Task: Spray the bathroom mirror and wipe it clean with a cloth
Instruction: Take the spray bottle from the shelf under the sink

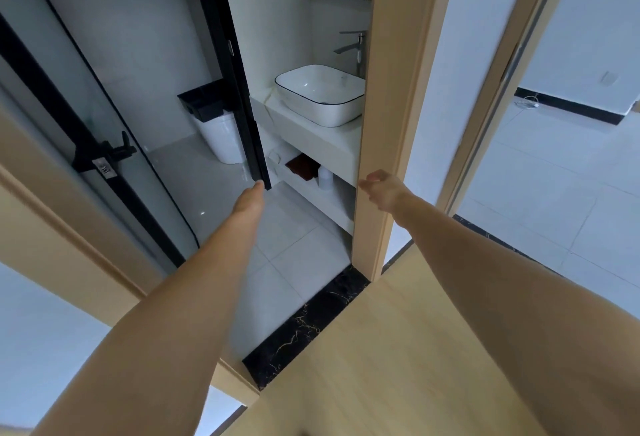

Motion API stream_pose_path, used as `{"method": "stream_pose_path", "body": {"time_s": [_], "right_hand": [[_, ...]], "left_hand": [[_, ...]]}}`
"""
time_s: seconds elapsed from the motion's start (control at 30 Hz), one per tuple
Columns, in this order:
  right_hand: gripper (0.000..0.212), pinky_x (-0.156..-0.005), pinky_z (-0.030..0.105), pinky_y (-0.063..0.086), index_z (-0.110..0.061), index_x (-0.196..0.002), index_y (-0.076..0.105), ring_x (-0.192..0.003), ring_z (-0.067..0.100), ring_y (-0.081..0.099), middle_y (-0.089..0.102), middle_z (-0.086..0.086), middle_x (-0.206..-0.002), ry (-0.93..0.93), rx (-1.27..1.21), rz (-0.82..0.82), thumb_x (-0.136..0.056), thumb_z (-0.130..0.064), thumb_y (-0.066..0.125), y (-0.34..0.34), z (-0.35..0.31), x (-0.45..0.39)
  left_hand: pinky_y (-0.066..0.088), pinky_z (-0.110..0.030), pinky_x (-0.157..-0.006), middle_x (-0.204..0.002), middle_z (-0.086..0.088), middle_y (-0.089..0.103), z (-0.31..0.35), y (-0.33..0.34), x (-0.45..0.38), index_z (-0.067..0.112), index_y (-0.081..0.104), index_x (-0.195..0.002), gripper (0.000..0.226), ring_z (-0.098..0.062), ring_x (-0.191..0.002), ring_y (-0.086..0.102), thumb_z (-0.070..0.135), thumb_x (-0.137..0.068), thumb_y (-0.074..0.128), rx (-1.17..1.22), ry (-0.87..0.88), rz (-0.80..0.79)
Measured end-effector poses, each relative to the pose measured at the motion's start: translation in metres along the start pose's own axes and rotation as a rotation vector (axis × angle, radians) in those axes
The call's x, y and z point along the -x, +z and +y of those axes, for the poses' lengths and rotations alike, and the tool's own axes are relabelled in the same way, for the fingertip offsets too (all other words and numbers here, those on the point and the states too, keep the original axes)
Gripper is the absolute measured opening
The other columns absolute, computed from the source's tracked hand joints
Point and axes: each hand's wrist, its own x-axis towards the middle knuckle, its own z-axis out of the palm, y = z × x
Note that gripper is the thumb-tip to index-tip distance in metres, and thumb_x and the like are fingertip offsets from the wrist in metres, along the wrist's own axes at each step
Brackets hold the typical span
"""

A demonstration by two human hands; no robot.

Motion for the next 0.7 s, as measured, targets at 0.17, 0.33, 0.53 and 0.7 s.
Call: {"method": "stream_pose_path", "body": {"time_s": [0.17, 0.33, 0.53, 0.7], "right_hand": [[0.051, -0.11, 0.047, 0.044, -0.018, -0.142, 0.048, -0.124, 0.031, 0.056, 0.057, 0.013, -0.136, 0.005, -0.058, 0.025, -0.097, -0.041, 0.057, 0.015, -0.01, -0.032], [0.049, -0.108, 0.047, 0.046, -0.018, -0.138, 0.052, -0.12, 0.03, 0.058, 0.058, 0.012, -0.133, 0.016, -0.063, 0.04, -0.096, -0.044, 0.06, 0.031, -0.02, -0.057], [0.048, -0.107, 0.045, 0.047, -0.019, -0.138, 0.051, -0.118, 0.03, 0.059, 0.059, 0.01, -0.128, 0.015, -0.02, 0.029, -0.097, -0.043, 0.058, 0.046, -0.038, -0.089], [0.048, -0.107, 0.045, 0.048, -0.016, -0.135, 0.052, -0.114, 0.029, 0.062, 0.061, 0.013, -0.124, -0.003, -0.032, -0.023, -0.096, -0.042, 0.061, 0.057, -0.051, -0.132]], "left_hand": [[0.03, -0.043, -0.118, -0.155, -0.012, 0.04, 0.014, -0.009, -0.043, 0.009, 0.036, -0.152, 0.058, -0.03, -0.141, 0.041, 0.046, -0.107, 0.032, -0.02, 0.034, -0.029], [0.03, -0.044, -0.118, -0.156, -0.01, 0.039, 0.02, -0.017, -0.067, 0.01, 0.035, -0.152, 0.058, -0.03, -0.141, 0.04, 0.047, -0.107, 0.03, -0.02, 0.026, -0.038], [0.03, -0.045, -0.118, -0.155, -0.008, 0.04, 0.027, -0.02, -0.096, 0.013, 0.035, -0.152, 0.059, -0.029, -0.14, 0.041, 0.05, -0.106, 0.03, 0.012, 0.01, -0.03], [0.03, -0.043, -0.119, -0.155, -0.008, 0.039, 0.044, -0.011, -0.122, 0.014, 0.034, -0.153, 0.061, -0.028, -0.141, 0.04, 0.052, -0.105, 0.032, 0.04, -0.001, -0.024]]}}
